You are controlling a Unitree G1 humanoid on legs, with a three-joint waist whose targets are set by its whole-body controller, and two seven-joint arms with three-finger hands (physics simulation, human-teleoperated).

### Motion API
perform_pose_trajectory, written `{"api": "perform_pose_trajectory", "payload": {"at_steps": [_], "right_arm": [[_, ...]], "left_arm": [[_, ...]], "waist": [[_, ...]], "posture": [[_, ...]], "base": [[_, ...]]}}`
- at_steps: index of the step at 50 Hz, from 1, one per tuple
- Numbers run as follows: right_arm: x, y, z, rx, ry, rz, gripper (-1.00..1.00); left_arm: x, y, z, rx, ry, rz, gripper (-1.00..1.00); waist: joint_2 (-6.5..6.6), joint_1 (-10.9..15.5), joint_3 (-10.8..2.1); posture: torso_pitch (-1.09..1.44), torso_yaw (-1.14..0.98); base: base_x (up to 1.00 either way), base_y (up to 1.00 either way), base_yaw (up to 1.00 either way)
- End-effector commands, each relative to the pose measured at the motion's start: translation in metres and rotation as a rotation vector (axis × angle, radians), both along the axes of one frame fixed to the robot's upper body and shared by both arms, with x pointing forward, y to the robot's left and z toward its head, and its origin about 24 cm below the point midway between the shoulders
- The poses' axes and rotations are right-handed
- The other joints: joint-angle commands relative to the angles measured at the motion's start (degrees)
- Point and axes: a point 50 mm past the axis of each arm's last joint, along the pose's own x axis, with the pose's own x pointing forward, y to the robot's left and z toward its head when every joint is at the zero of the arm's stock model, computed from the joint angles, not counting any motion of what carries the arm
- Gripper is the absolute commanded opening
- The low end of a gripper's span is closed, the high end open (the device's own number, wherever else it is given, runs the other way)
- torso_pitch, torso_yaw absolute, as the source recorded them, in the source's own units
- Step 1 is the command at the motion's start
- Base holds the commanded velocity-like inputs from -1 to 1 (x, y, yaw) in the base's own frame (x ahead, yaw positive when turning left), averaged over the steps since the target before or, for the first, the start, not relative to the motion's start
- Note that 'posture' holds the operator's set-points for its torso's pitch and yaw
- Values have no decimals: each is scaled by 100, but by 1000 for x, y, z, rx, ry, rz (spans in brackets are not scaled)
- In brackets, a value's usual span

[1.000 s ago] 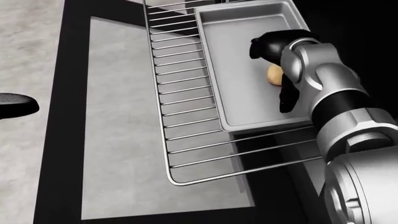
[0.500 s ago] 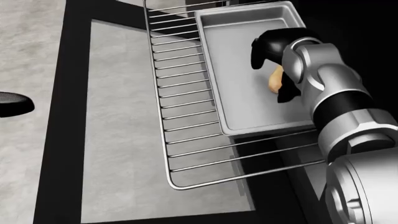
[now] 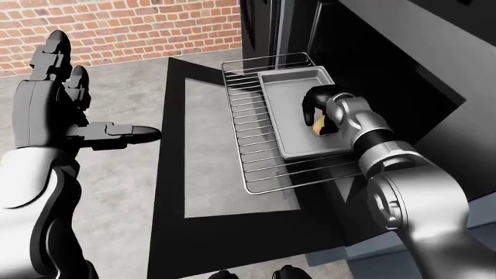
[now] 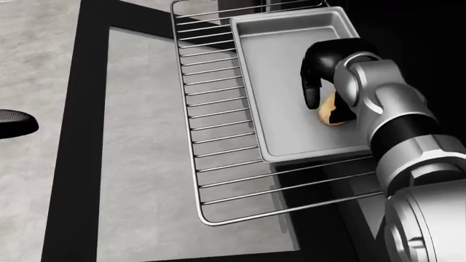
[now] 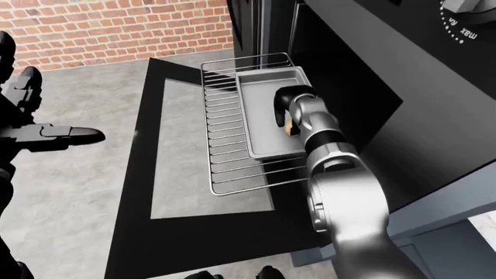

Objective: Pick the potato from the oven and place it on the plate on the counter.

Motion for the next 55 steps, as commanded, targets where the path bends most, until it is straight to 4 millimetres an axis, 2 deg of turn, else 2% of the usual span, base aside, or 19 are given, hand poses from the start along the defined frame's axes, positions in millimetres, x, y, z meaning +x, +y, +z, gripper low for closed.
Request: {"api": "perform_pose_trajectory", "payload": {"at_steps": [1,3,9,26,36,41,47,49,55], "right_arm": [[3,2,21,4,-63,9,-62],[3,2,21,5,-63,10,-76],[3,2,23,13,-73,12,-100],[4,6,29,39,-133,44,-100],[5,16,47,64,-238,105,-100],[5,21,63,126,-327,132,-100],[3,33,70,89,-344,237,-100],[1,40,75,106,-368,299,-100],[-2,56,97,375,-410,350,-100]], "left_arm": [[-7,-1,15,28,-79,10,100],[-7,-1,15,31,-79,11,100],[-6,0,16,31,-82,11,100],[-8,2,16,34,-84,15,100],[-8,2,13,34,-83,13,100],[-8,1,12,31,-83,13,100],[-7,1,11,32,-80,13,100],[-8,1,11,33,-79,12,100],[-6,0,11,33,-75,11,100]], "waist": [[20,-4,-207],[18,-3,-206],[20,2,-207],[22,-8,-182],[24,-11,-157],[21,-12,-144],[18,-16,-136],[16,-19,-135],[15,-31,-120]], "posture": [[36,0],[36,0],[36,0],[36,0],[36,0],[36,0],[36,0],[36,0],[36,0]], "base": [[0,0,0],[0,0,0],[0,0,0],[0,0,0],[0,0,0],[0,0,0],[0,0,0],[0,0,0],[0,0,0]]}}
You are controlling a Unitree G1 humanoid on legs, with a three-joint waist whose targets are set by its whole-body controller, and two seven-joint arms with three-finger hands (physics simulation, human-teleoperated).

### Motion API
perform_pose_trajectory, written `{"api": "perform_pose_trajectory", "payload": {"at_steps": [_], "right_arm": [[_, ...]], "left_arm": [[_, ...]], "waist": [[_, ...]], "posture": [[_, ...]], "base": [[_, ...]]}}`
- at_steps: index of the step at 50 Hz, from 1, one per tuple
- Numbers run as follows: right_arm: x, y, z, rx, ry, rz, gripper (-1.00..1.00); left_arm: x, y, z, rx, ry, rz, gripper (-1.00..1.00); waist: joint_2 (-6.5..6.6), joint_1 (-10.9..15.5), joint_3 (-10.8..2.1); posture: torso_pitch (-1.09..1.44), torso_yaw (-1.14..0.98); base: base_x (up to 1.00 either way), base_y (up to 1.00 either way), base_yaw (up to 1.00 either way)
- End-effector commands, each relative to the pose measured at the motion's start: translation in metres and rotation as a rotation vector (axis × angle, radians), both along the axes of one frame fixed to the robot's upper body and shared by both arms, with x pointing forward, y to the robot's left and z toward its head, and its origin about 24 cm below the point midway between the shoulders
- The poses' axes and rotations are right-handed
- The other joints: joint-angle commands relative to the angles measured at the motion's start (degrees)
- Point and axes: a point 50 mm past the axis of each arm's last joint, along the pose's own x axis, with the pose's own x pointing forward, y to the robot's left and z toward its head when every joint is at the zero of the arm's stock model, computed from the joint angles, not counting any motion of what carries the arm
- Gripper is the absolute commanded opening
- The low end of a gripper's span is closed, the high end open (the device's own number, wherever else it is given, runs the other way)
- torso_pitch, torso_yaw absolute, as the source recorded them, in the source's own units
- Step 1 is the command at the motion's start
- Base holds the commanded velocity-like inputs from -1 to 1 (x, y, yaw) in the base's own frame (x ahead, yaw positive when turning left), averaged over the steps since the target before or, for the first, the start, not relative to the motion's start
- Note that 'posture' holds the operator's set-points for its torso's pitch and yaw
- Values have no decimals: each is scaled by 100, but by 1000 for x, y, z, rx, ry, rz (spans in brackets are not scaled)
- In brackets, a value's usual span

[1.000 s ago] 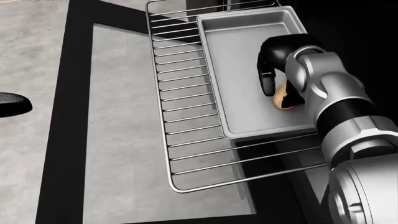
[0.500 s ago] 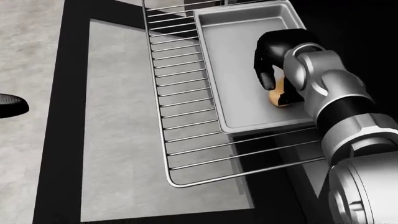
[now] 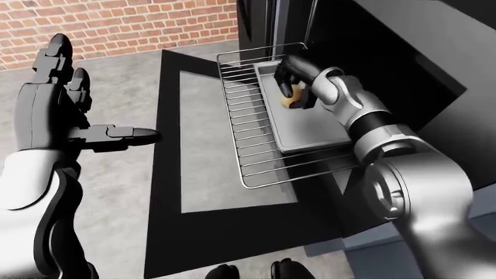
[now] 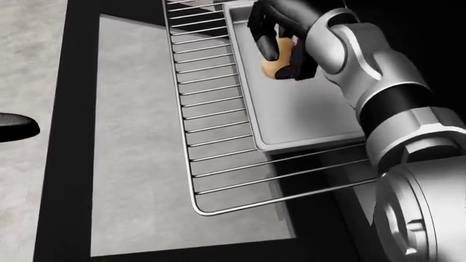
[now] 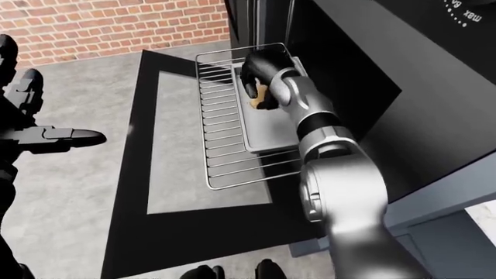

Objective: Pick the potato from the oven and place it on the plate on the counter.

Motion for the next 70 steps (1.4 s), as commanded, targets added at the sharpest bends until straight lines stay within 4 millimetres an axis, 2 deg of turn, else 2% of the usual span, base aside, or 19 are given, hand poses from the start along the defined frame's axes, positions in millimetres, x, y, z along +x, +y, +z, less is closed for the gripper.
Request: {"api": "perform_pose_trajectory", "payload": {"at_steps": [1,4,7,13,16,22,24,26,34,40,50,66,70], "right_arm": [[-3,9,41,132,-108,53,-100],[-4,15,46,268,-38,83,-100],[-3,18,52,498,49,92,-100],[0,23,57,691,176,47,-100],[-2,28,67,862,204,100,-100],[-5,36,82,951,194,137,-100],[-8,39,91,993,172,199,-100],[-8,40,91,1035,207,179,-100],[-12,47,101,1021,199,235,-100],[-13,47,107,1018,176,254,-100],[-15,42,114,1067,163,262,-100],[-15,45,109,1067,176,279,-100],[-18,49,115,1073,167,304,-100]], "left_arm": [[-6,0,15,29,-81,10,100],[-6,-1,14,30,-80,9,100],[-6,0,15,29,-81,10,100],[-5,0,15,28,-82,11,100],[-5,0,15,27,-79,11,100],[-4,3,14,26,-79,20,100],[-4,3,14,25,-79,21,100],[-4,2,15,23,-80,21,100],[-4,1,13,29,-86,15,100],[-5,1,13,19,-74,18,100],[-7,3,16,19,-75,25,100],[-6,2,21,21,-80,28,100],[-6,3,22,17,-84,34,100]], "waist": [[14,3,-238],[13,-7,-222],[7,-15,-222],[8,-17,-230],[20,-14,-237],[55,-24,-229],[70,-31,-227],[84,-37,-228],[112,-61,-235],[136,-74,-305],[148,-79,-564],[173,-42,-1143],[183,-33,-1285]], "posture": [[36,0],[36,0],[36,0],[36,0],[36,0],[36,0],[36,0],[36,0],[36,0],[30,0],[20,0],[4,0],[0,0]], "base": [[0,0,0],[0,0,0],[0,0,0],[0,0,0],[0,0,0],[0,0,0],[0,0,0],[0,0,0],[0,0,0],[0,0,0],[0,0,0],[0,0,0],[0,0,0]]}}
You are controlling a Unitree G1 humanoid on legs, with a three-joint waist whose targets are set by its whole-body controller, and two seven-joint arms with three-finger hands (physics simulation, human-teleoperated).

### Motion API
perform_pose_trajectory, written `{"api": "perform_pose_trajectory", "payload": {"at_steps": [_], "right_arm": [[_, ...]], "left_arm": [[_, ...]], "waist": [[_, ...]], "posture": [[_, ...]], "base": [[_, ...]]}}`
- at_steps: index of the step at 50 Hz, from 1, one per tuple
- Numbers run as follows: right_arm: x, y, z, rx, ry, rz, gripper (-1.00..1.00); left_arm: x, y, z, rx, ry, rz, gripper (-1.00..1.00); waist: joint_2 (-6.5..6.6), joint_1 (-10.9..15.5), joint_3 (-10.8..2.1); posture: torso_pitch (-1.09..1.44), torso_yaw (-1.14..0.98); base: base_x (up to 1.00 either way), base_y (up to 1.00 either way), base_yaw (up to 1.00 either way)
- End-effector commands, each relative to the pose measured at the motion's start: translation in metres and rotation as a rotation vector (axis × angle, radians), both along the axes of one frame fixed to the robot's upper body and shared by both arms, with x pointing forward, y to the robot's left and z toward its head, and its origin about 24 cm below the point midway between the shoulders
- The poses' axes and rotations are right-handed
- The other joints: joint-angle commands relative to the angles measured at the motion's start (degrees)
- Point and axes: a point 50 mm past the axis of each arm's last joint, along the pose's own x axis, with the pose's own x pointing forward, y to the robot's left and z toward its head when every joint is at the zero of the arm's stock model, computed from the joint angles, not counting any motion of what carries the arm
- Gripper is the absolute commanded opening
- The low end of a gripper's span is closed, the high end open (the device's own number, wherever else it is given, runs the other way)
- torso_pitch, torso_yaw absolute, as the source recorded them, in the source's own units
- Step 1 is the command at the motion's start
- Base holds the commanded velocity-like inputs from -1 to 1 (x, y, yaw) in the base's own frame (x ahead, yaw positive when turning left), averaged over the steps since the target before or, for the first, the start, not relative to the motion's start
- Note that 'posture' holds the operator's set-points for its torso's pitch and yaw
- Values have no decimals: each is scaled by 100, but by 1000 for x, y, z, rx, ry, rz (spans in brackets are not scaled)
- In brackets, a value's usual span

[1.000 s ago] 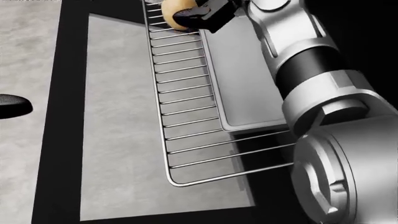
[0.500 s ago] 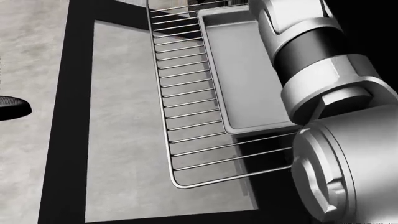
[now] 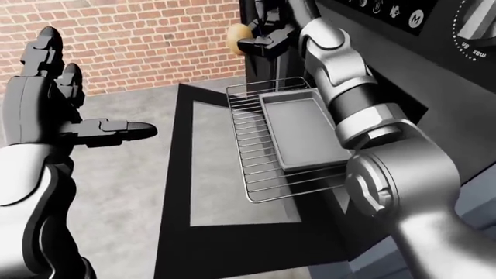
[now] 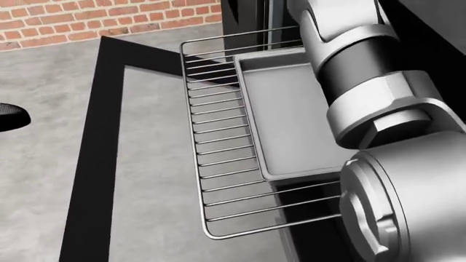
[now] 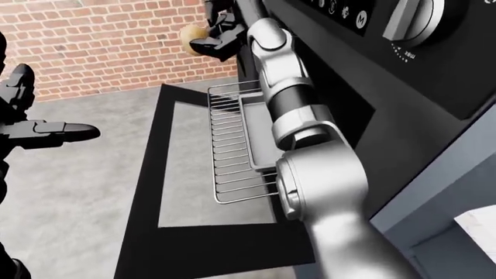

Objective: Pick the potato from the oven and place it on the plate on the counter.

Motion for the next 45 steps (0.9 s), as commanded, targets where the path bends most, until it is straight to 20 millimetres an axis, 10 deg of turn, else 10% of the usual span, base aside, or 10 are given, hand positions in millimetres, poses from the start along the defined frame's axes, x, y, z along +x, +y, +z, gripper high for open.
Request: {"api": "perform_pose_trajectory", "payload": {"at_steps": [1,24,27,29,30,34,45], "right_arm": [[-12,5,38,31,-132,27,-100],[-58,2,37,102,-191,26,-100],[-56,0,36,112,-187,18,-100],[-56,-2,38,114,-188,15,-100],[-55,-4,40,112,-196,6,-100],[-55,-6,44,115,-203,4,-100],[-56,-5,40,113,-200,11,-100]], "left_arm": [[-5,1,13,27,-76,16,100],[-6,-2,15,22,-104,18,100],[-6,-2,16,22,-105,15,100],[-6,-1,15,22,-106,16,100],[-6,-1,15,22,-105,17,100],[-6,0,15,27,-105,23,100],[-6,-1,19,31,-107,20,100]], "waist": [[28,4,-204],[54,-27,-506],[-97,-95,-487],[-465,-135,-498],[-237,-153,-442],[-370,-133,-570],[-16,85,-324]], "posture": [[0,0],[0,0],[0,0],[0,0],[0,0],[0,0],[0,0]], "base": [[0,0,0],[-21,0,0],[-59,0,0],[-59,0,0],[-59,0,0],[-58,0,0],[-58,0,0]]}}
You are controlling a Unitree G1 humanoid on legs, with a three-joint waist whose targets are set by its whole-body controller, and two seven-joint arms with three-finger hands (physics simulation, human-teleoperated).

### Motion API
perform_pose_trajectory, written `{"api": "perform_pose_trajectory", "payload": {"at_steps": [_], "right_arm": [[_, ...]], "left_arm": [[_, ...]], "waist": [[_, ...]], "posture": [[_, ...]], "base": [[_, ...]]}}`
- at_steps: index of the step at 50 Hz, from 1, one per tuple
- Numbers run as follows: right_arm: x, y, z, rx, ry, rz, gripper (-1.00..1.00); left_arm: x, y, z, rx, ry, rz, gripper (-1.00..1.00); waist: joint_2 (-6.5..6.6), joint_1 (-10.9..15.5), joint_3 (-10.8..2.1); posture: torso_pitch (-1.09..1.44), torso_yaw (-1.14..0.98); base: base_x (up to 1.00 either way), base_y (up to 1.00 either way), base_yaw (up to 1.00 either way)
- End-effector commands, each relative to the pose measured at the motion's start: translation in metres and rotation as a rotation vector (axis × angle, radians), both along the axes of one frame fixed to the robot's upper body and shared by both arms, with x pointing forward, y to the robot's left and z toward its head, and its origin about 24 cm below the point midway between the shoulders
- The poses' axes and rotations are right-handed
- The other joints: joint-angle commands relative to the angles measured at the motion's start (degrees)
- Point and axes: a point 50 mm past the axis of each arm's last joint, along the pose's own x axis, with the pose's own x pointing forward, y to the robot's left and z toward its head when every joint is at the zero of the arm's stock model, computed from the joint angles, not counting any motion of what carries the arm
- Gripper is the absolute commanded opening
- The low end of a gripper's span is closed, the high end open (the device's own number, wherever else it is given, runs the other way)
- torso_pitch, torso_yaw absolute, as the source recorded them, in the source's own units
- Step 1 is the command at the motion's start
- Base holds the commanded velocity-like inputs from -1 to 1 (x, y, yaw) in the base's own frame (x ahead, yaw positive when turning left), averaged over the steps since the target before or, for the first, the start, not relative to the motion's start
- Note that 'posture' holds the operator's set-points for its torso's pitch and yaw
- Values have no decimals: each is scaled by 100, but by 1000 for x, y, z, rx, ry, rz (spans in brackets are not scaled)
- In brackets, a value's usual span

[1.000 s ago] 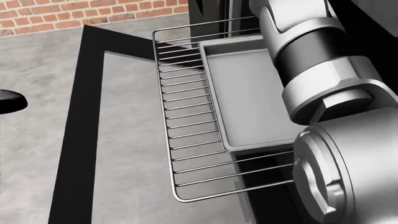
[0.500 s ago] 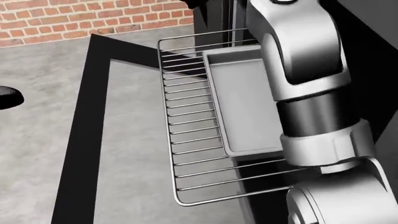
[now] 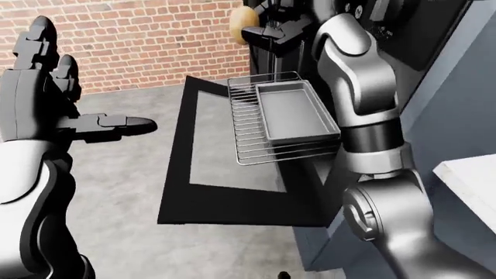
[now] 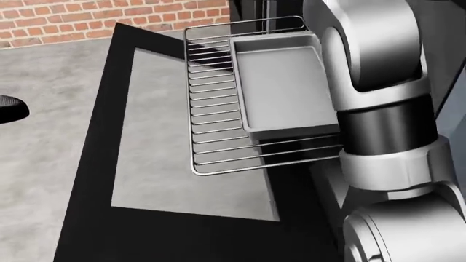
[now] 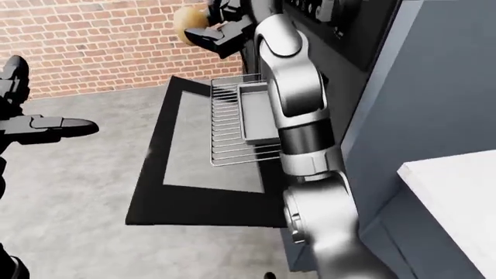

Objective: Pick the potato from the oven and place it on the plate on the counter.

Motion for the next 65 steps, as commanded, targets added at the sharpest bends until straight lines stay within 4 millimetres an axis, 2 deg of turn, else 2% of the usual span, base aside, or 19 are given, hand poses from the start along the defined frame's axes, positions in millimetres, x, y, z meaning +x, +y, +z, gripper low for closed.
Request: {"api": "perform_pose_trajectory", "payload": {"at_steps": [1,3,4,6,12,13,15,18,21,22,25,29,33,36,47,53,54,58,65], "right_arm": [[-11,4,22,12,-96,22,-100],[-11,4,21,5,-97,23,-100],[-11,4,22,9,-96,24,-100],[-12,4,22,7,-98,26,-100],[-13,4,20,6,-102,26,-100],[-14,4,20,13,-103,30,-100],[-14,4,20,17,-101,31,-100],[-16,4,19,17,-98,35,-100],[-17,5,16,7,-96,36,-100],[-17,5,15,3,-96,36,-100],[-18,6,15,0,-98,40,-100],[-18,5,12,-2,-96,41,-100],[-20,6,13,0,-98,48,-100],[-19,6,12,-3,-99,44,-100],[-20,-1,24,88,-136,30,-100],[-22,0,26,77,-148,37,-100],[-22,0,26,75,-149,35,-100],[-23,0,24,72,-143,36,-100],[-23,-1,22,71,-144,31,-100]], "left_arm": [[-5,1,12,20,-69,18,100],[-5,1,11,27,-65,20,100],[-6,2,11,22,-68,20,100],[-6,2,10,23,-67,21,100],[-7,2,12,25,-69,22,100],[-7,2,12,23,-69,22,100],[-7,2,11,25,-67,23,100],[-6,1,11,23,-67,22,100],[-6,2,10,25,-66,23,100],[-6,1,9,26,-66,22,100],[-6,1,8,24,-64,21,100],[-5,1,7,23,-61,21,100],[-6,1,6,24,-60,23,100],[-5,1,6,24,-59,22,100],[-5,3,8,27,-64,23,100],[-4,2,8,27,-67,21,100],[-5,2,8,28,-67,21,100],[-6,3,8,31,-69,24,100],[-7,2,10,31,-71,26,100]], "waist": [[73,3,-161],[392,-13,-263],[226,91,-210],[313,13,-380],[182,-29,-375],[107,-21,-439],[-21,64,1],[-217,113,153],[-875,256,46],[-481,101,327],[-561,132,-60],[-458,91,-15],[-192,-36,63],[230,-155,-15],[-173,6,39],[-539,-178,-125],[-488,-220,-21],[-263,-184,-192],[340,-101,8]], "posture": [[0,0],[0,0],[0,0],[0,0],[0,0],[0,0],[0,0],[0,0],[0,0],[0,0],[0,0],[0,0],[0,0],[0,0],[0,0],[0,0],[0,0],[0,0],[0,0]], "base": [[-58,4,0],[-58,6,0],[-59,9,0],[-59,11,0],[-58,12,0],[-21,0,0],[0,0,0],[0,0,0],[0,0,0],[0,0,0],[0,0,0],[0,0,0],[0,0,0],[0,0,0],[0,0,0],[0,0,-79],[0,0,-100],[0,0,-100],[0,0,-100]]}}
